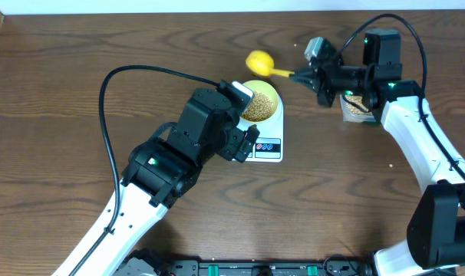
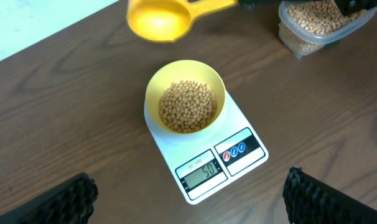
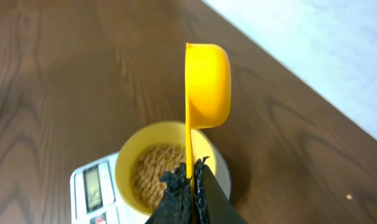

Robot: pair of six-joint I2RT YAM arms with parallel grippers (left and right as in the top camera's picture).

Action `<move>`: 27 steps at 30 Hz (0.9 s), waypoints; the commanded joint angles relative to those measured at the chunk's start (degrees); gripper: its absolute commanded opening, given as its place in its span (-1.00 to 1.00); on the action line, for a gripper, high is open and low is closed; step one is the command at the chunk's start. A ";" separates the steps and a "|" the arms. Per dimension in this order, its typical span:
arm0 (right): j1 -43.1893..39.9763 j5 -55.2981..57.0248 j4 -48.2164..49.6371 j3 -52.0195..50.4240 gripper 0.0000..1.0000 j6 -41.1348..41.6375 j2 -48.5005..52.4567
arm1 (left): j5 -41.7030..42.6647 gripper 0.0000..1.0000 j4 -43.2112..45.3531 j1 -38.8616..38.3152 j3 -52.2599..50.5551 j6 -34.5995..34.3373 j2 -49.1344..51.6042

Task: Scoop item into bowl and weigh 50g on scale
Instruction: 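Carry the scoop right back over the soybean container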

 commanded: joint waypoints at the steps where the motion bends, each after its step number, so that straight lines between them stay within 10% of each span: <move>1: -0.57 0.22 3.78 -0.11 -0.98 12.90 0.63 | -0.74 0.95 -0.17 -0.22 -0.59 0.15 -0.07; 12: -3.56 23.58 10.23 -0.11 -0.98 43.12 0.59 | -0.74 0.95 -0.20 -0.22 -0.59 0.15 -0.07; 27: -9.46 23.67 10.38 -0.11 -0.97 59.76 -0.42 | -0.74 0.95 -0.20 -0.22 -0.59 0.15 -0.07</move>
